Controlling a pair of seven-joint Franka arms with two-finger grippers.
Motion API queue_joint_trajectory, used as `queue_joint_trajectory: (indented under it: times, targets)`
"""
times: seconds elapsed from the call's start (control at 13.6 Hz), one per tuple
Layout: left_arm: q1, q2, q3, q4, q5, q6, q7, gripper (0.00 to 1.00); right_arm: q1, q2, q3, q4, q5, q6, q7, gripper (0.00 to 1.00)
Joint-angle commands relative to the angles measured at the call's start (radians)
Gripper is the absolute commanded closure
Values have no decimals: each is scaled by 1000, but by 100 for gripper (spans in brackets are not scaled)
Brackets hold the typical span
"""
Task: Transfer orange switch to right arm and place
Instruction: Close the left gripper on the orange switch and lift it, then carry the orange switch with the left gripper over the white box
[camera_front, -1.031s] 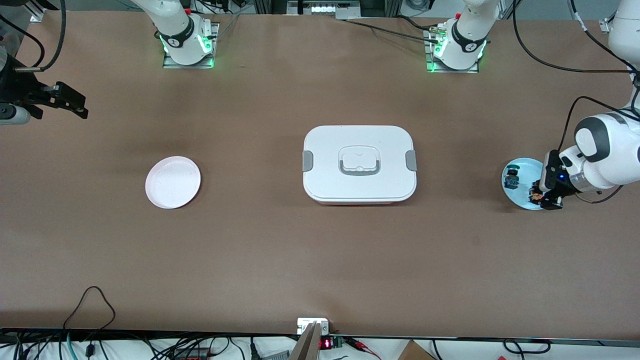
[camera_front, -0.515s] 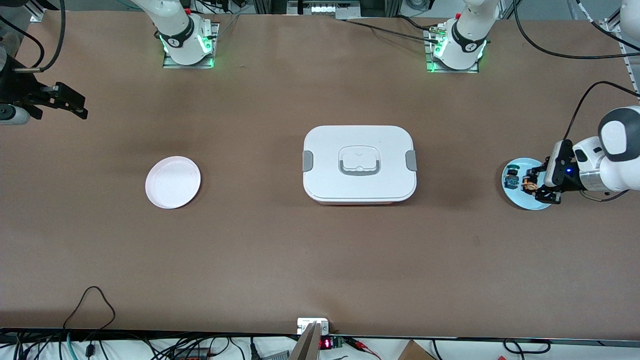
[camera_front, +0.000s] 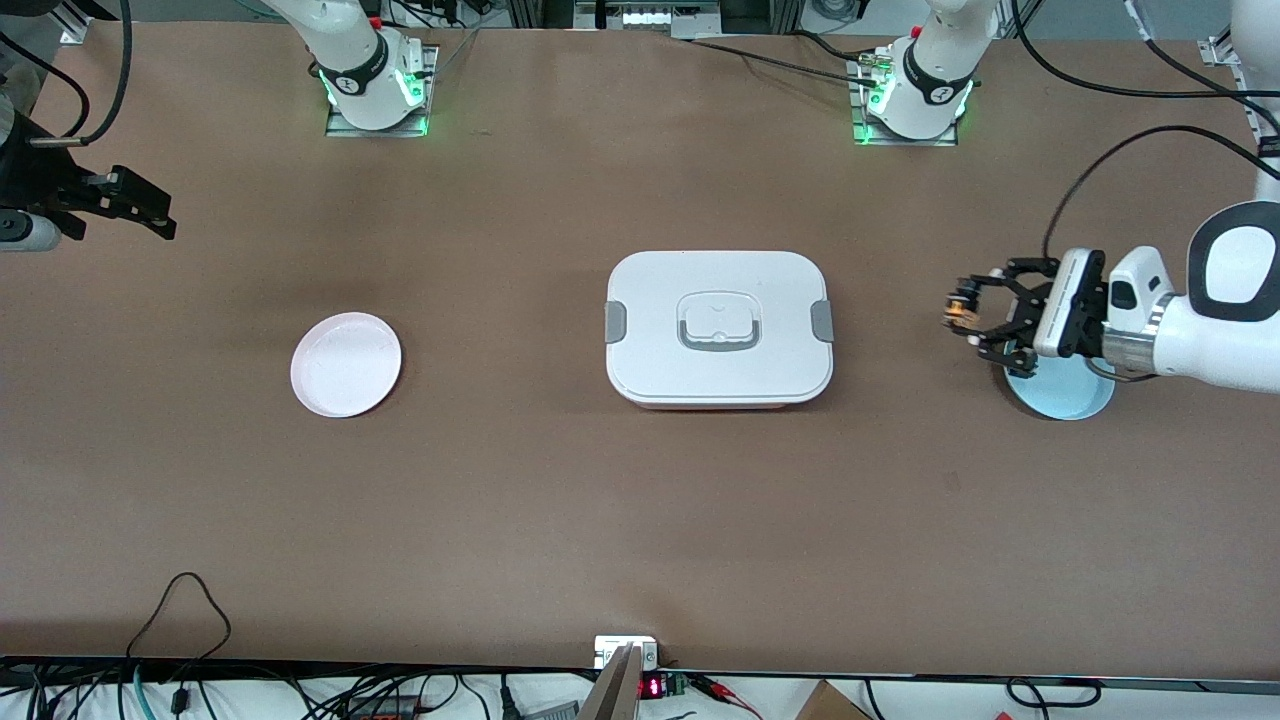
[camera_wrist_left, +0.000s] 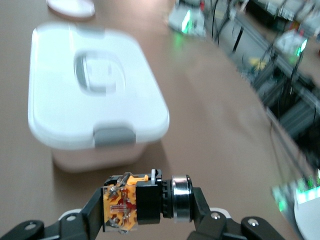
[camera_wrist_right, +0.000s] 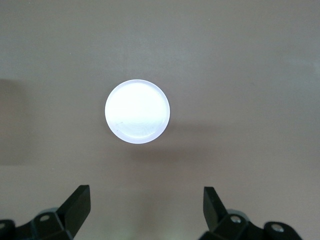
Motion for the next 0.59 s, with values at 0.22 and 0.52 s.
queue_joint_trajectory:
  times: [0.22,0.52]
  targets:
    - [-73,18,-67,20,-362,-30,-121,100,-13,17,3,22,14,-18,-9,0]
    - [-79,17,-154,12,-525,83,-134,100,-3,32,7,25,12,-18,-9,0]
